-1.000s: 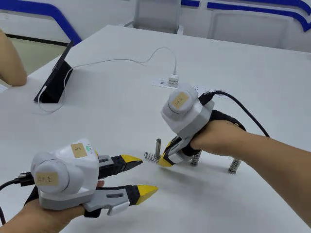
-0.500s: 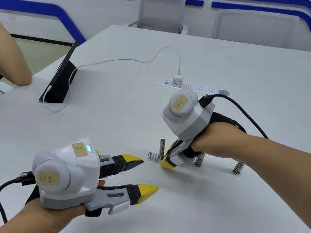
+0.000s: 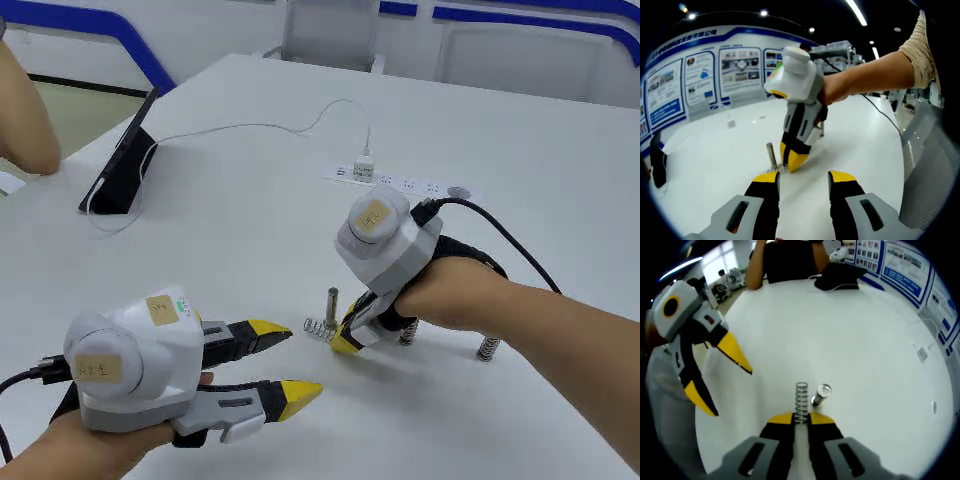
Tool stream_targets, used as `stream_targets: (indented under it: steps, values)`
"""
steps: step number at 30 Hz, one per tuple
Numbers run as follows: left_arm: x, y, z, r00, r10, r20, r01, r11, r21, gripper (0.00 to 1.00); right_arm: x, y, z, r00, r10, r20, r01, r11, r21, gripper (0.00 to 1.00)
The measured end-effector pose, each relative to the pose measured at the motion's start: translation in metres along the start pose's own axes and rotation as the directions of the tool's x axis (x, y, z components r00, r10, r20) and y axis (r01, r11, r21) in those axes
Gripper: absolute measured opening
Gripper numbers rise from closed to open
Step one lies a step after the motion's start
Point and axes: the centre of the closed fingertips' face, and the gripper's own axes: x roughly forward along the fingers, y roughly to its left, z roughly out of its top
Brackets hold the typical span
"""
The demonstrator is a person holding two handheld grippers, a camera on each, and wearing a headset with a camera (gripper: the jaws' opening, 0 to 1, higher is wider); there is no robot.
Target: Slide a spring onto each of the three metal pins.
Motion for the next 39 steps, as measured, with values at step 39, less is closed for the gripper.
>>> stream_targets:
  steps: [39]
  values:
    - [0.024,-0.034,0.012,0.9925,-0.122,-0.01,0.122,0.987,0.103,0.32,-0.069,0.066,-0.024,0.9902,0.105,-0.092,-0.127,0.954,-0.273,0.12]
